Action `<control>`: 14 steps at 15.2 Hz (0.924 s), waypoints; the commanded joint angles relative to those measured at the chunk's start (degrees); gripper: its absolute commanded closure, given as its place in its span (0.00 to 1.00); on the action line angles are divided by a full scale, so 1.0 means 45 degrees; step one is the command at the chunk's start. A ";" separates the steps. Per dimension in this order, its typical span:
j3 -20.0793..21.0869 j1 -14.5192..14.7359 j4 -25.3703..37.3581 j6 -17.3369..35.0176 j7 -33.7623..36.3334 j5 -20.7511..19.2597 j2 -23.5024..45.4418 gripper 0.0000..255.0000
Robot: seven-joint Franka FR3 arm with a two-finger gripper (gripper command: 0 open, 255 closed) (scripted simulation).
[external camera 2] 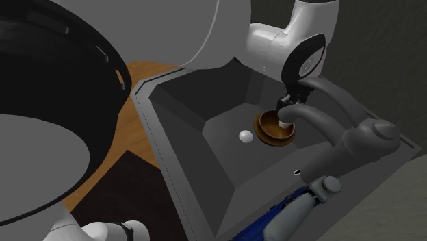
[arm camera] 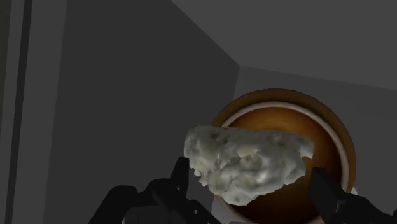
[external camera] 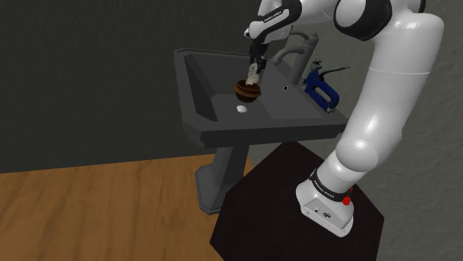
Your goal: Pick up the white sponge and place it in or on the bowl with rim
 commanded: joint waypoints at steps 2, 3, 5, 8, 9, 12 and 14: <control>-0.0020 0.0078 -0.1112 0.0072 0.0180 -0.0074 0.0325 0.00; -0.0034 0.0071 -0.1338 0.0263 0.0190 -0.0093 0.0282 0.00; -0.0014 -0.0306 0.0108 -0.0752 -0.0382 0.0209 0.0684 0.00; -0.0028 -0.0146 0.0427 -0.1717 -0.0290 0.0063 0.0039 0.00; -0.0025 -0.0149 0.0427 -0.1717 -0.0289 0.0061 0.0039 0.00; -0.0025 -0.0149 0.0427 -0.1717 -0.0289 0.0061 0.0039 0.00; -0.0025 -0.0149 0.0427 -0.1717 -0.0289 0.0061 0.0039 0.00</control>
